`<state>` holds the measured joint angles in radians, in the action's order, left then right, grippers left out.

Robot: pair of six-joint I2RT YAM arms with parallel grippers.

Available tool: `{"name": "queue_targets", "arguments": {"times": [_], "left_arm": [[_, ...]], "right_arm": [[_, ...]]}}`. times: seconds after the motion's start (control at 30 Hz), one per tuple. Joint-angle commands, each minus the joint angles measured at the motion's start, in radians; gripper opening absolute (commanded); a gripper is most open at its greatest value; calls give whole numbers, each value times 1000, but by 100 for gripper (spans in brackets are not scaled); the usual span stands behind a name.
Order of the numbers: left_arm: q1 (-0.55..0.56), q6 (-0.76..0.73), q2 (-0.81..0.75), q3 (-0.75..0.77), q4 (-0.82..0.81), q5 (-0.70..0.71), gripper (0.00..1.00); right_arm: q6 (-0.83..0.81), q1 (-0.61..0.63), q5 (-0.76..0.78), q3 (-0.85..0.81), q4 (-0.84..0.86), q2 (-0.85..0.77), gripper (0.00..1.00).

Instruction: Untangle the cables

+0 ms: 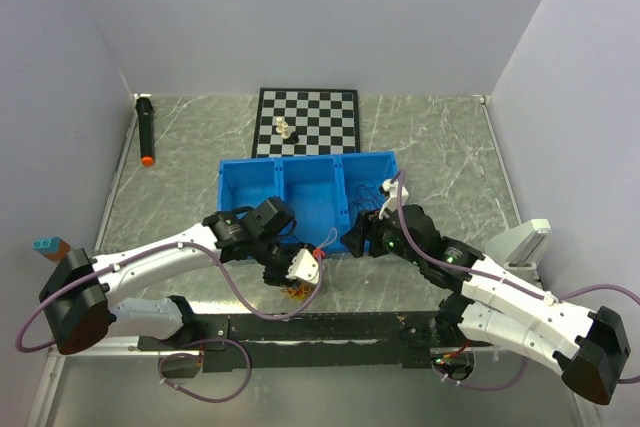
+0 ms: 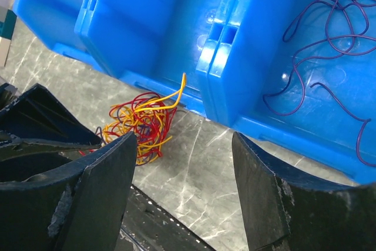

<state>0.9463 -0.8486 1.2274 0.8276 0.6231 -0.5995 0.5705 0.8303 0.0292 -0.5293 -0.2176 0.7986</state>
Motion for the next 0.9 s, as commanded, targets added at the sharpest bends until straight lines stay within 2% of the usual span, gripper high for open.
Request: {"name": "queue_targets", "arguments": {"times": [0.0, 0.17, 0.4, 0.57, 0.73, 0.87], "left_arm": [[3, 26, -20, -16, -60, -13, 53], [5, -13, -3, -8, -37, -33, 47], [22, -37, 7, -19, -49, 1, 30], [42, -41, 14, -33, -66, 15, 24], [45, -32, 11, -24, -86, 52, 3], [45, -33, -6, 10, -51, 115, 1]], "right_arm": [[-17, 12, 35, 6, 37, -1, 72], [-14, 12, 61, 9, 32, -1, 71], [-9, 13, 78, 14, 38, -2, 68], [-8, 13, 87, 18, 32, -16, 66], [-8, 13, 90, 18, 35, -12, 66], [-18, 12, 84, 6, 50, 13, 66]]}}
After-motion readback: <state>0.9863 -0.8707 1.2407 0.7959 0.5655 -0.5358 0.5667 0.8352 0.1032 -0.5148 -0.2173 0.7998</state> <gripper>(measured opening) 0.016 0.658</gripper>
